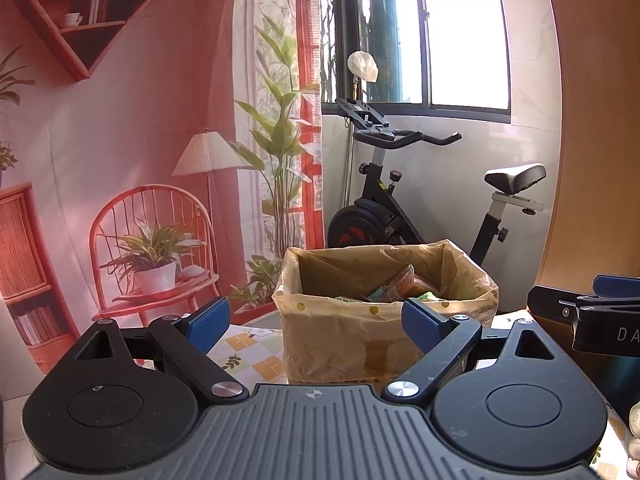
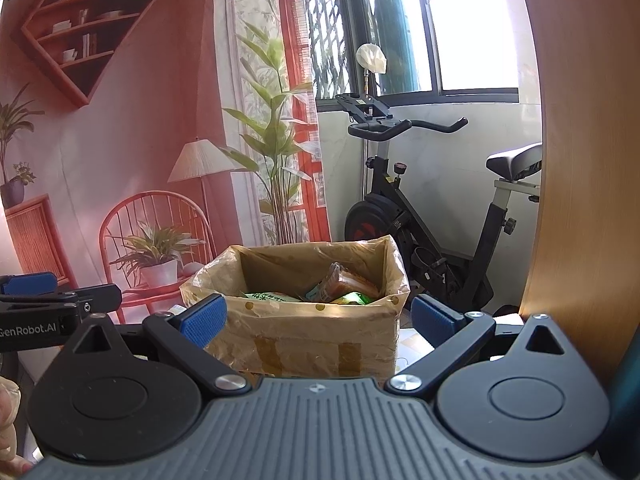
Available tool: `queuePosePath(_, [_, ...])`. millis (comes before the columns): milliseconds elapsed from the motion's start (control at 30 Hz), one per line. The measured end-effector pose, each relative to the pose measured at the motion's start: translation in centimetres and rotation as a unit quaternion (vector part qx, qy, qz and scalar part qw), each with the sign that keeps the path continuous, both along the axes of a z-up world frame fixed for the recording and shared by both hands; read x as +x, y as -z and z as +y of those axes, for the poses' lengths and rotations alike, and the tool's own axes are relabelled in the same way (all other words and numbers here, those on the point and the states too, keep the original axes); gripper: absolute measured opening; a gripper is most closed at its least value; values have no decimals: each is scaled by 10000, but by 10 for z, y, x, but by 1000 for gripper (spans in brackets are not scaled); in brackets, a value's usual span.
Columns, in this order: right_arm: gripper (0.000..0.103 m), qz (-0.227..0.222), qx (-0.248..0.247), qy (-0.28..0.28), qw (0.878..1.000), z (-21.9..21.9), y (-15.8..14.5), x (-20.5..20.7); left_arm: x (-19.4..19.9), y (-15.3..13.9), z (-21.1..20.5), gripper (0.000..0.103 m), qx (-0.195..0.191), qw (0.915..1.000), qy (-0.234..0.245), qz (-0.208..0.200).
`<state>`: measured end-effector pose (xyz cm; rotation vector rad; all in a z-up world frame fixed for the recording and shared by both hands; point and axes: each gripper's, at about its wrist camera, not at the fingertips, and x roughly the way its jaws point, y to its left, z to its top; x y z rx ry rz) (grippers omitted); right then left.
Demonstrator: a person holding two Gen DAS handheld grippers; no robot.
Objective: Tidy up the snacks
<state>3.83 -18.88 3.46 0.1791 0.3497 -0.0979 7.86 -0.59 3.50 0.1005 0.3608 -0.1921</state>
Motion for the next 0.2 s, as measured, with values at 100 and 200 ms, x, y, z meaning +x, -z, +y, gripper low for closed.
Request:
queuePosePath(100, [101, 14, -11, 8, 10000, 0, 1, 2, 0, 0, 1, 94, 0, 10000, 27, -1])
queuePosePath(200, [101, 13, -8, 2, 10000, 0, 1, 3, 1, 1, 4, 94, -24, 10000, 27, 15])
